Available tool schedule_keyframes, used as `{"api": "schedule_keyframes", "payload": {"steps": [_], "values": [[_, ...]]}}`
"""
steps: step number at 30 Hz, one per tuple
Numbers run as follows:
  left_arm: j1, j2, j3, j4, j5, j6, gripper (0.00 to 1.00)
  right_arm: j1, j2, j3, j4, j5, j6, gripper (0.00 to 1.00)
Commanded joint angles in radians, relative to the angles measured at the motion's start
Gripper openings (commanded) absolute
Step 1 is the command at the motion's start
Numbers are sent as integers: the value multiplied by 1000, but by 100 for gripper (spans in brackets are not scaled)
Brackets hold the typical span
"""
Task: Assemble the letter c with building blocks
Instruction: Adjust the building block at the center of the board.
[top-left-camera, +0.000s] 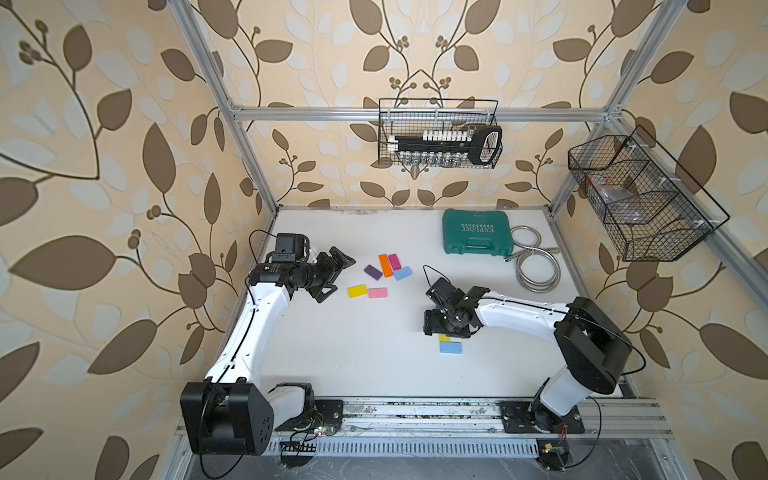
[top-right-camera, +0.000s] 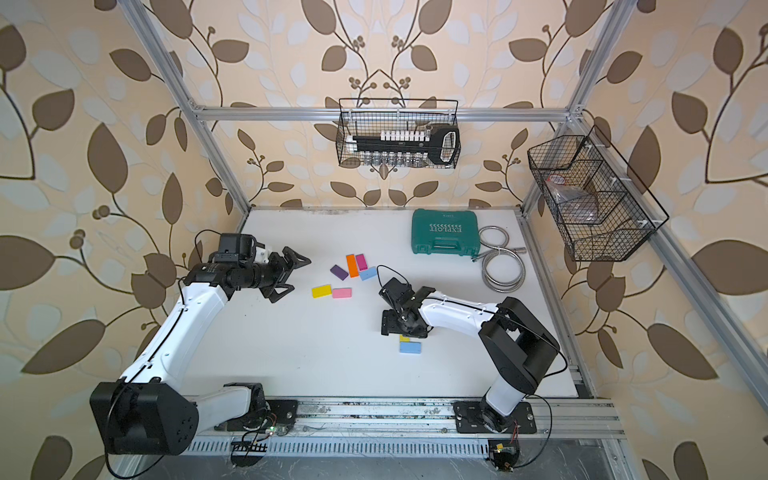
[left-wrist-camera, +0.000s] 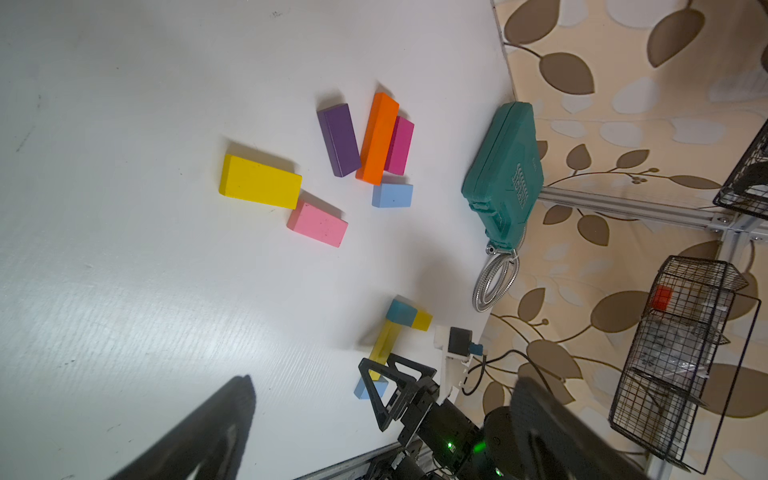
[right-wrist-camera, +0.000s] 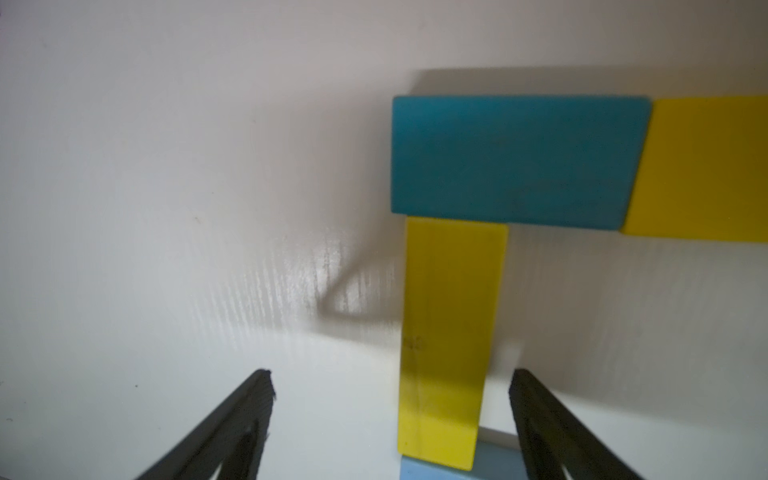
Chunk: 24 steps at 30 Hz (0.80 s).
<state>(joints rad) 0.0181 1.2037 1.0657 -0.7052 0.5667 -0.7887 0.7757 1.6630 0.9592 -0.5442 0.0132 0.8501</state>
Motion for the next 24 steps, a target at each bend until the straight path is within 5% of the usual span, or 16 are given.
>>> {"api": "schedule_keyframes", "payload": {"steps": [1,24], "values": [[-11,0,11,13,-5,3,99,-3,24,33,3,-10,-10,87],[-10,-3,4,13,-7,3,99,-4,42,47,23,-32,-1,86]]}}
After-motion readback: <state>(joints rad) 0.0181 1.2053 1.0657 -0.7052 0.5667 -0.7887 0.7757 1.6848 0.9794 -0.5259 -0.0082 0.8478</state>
